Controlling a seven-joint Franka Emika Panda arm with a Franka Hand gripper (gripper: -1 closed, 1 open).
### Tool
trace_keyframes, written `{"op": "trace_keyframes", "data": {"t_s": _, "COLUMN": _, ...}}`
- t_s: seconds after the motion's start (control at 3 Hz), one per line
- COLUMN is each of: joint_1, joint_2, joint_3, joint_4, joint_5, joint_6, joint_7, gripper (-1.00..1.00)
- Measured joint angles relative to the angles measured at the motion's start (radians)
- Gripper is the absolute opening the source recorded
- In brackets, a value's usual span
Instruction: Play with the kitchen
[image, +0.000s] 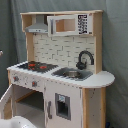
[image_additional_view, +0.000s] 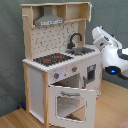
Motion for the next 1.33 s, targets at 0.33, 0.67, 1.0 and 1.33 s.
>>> {"op": "trace_keyframes", "data": {"t_s": 0.33, "joint_1": 0.024, "joint_2": -0.031, "joint_3": -0.025, "joint_4": -0.038, "joint_5": -0.043, "joint_6": -0.028, "joint_7": 0.087, "gripper": 1.0}}
{"op": "trace_keyframes", "data": {"t_s": 0.67, "joint_1": 0.05, "joint_2": -0.065, "joint_3": -0.054, "joint_4": -0.082, "joint_5": -0.068, "joint_6": -0.057, "joint_7": 0.169, "gripper": 1.0}}
{"op": "trace_keyframes", "data": {"t_s": 1.0, "joint_1": 0.071, "joint_2": -0.102, "joint_3": -0.09, "joint_4": -0.126, "joint_5": -0.078, "joint_6": -0.078, "joint_7": 0.241, "gripper": 1.0}}
{"op": "trace_keyframes", "data": {"t_s": 1.33, "joint_1": 0.081, "joint_2": -0.149, "joint_3": -0.139, "joint_4": -0.176, "joint_5": -0.078, "joint_6": -0.089, "joint_7": 0.327, "gripper": 1.0}}
